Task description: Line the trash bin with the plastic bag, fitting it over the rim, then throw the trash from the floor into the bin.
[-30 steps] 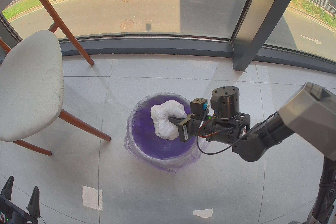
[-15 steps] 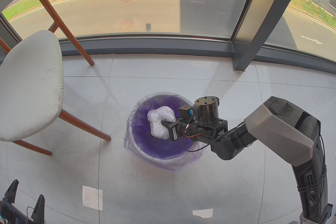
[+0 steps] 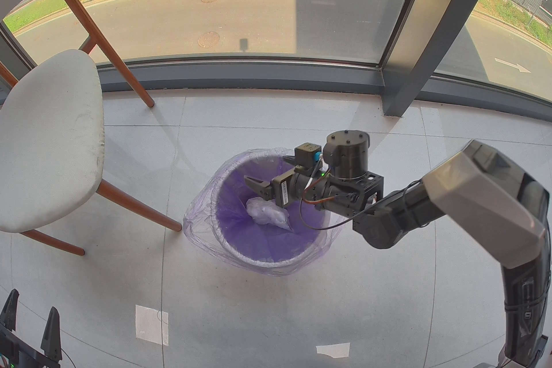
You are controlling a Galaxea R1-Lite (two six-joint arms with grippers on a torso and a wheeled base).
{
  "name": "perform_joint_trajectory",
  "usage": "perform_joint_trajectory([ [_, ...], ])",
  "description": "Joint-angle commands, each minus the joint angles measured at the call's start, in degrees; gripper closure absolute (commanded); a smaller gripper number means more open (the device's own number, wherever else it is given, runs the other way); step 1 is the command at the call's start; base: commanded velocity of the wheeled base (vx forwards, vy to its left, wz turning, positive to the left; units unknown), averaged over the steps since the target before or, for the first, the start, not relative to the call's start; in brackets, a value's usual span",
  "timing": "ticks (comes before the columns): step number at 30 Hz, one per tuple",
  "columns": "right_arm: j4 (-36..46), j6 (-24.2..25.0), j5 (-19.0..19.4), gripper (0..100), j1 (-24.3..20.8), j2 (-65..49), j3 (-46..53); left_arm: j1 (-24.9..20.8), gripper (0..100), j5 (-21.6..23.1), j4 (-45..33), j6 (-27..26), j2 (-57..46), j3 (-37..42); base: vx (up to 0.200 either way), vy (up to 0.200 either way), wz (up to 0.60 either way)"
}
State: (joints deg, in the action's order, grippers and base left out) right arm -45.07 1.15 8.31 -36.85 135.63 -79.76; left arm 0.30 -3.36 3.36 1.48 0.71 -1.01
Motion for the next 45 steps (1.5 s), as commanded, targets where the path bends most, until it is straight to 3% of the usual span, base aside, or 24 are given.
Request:
perform_joint_trajectory([
  [1, 0.16, 0.96, -3.3, 0, 2.49, -25.07, 18.15, 0.05, 0, -5.69, 0.15, -0.95, -0.27, 1.01, 0.0, 0.0, 0.0],
  [3, 0.07, 1.67, -5.15, 0, 4.51, -30.78, 23.34, 0.05, 0, -5.6, 0.15, -1.04, -0.27, 1.01, 0.0, 0.0, 0.0],
  [5, 0.16, 3.25, -8.58, 0, 9.34, -41.68, 32.74, -0.04, 0, -3.75, -0.02, -1.04, -0.27, 1.01, 0.0, 0.0, 0.0],
  [7, 0.86, 4.22, -10.42, 0, 14.88, -51.08, 40.65, -0.04, 0, 2.49, -2.31, -1.04, -0.27, 1.01, 0.0, 0.0, 0.0],
  [9, 2.88, 4.57, -10.6, 0, 21.82, -62.07, 49.26, -0.13, 0, 6.26, -4.68, -3.14, -0.36, 0.57, 0.0, 0.0, 0.0],
  [10, 3.23, 4.57, -10.51, 0, 22.88, -63.65, 50.5, -0.13, 0, 6.26, -4.6, -3.32, -0.27, 0.57, 0.0, 0.0, 0.0],
  [11, 4.73, 4.65, -10.07, 0, 28.33, -72.53, 57.0, -0.13, 0, 6.09, -4.33, -3.58, -0.27, 0.66, 0.0, 0.0, 0.0],
  [13, 6.31, 4.65, -9.98, 0, 33.07, -82.63, 63.94, -0.13, 0, 6.0, -4.16, -3.41, -0.27, 0.75, 0.0, 0.0, 0.0],
  [18, 13.34, 2.46, -10.51, 0, 35.27, -110.32, 79.5, -0.13, 0, 5.91, -3.8, -3.14, -0.27, 0.84, 0.0, 0.0, 0.0],
  [20, 20.28, 0.96, -10.69, 0, 35.8, -117.88, 79.76, -0.13, 0, 5.91, -3.8, -3.14, -0.27, 0.84, 0.0, 0.0, 0.0],
  [22, 37.95, -0.79, -10.86, 0, 36.85, -133.44, 78.62, -0.13, 0, 5.91, -3.8, -3.14, -0.36, 0.84, 0.0, 0.0, 0.0],
  [24, 45.42, -0.44, -11.48, 0, 36.94, -135.63, 78.62, -0.13, 0, 5.91, -3.8, -3.14, -0.36, 0.84, 0.0, 0.0, 0.0],
  [28, 43.22, -0.27, -11.39, 0, 37.03, -135.37, 79.24, -0.04, 0, 5.91, -3.8, -3.14, -0.36, 0.84, 0.0, 0.0, 0.0],
  [30, 45.6, -1.23, -8.05, 0, 36.85, -135.63, 79.5, -0.04, 0, 5.91, -3.8, -3.14, -0.36, 0.84, 0.0, 0.0, 0.0],
  [38, 45.86, -3.26, -5.41, 0, 36.94, -135.63, 79.5, -0.04, 0, 5.91, -3.72, -3.41, -0.36, 0.92, 0.0, 0.0, 0.0],
  [45, 46.56, -3.52, -4.89, 0, 35.62, -132.38, 79.15, 0.05, 0, 5.91, -3.54, -3.32, -0.36, 0.92, 0.0, 0.0, 0.0],
])
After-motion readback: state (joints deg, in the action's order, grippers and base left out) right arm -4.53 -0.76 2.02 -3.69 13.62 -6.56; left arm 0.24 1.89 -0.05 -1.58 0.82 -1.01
